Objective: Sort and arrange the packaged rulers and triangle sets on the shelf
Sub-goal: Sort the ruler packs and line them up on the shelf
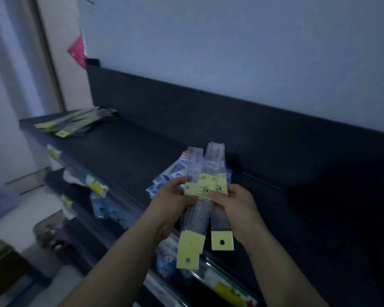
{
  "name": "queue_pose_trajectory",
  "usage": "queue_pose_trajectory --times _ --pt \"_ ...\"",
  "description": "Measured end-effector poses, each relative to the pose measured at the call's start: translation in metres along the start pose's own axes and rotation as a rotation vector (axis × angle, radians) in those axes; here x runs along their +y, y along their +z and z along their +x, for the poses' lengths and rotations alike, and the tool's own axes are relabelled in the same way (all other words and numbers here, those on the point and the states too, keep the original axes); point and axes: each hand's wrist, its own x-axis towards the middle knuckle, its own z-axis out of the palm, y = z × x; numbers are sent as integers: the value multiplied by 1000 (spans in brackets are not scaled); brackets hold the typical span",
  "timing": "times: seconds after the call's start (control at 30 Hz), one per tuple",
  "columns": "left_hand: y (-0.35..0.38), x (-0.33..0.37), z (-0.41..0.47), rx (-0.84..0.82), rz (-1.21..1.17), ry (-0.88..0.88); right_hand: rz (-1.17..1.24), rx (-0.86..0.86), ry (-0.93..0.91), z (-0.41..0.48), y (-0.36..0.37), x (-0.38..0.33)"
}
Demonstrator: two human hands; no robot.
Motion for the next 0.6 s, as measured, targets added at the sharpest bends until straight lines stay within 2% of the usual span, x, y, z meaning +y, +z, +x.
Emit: queue_pose_trajectory --times 0.4,0.6 --pt "-221 67 31 162 32 59 -38 -141 -46 44 241 -5" --pt "-303 93 63 237 95 55 -85 -177 -21 81 330 -3"
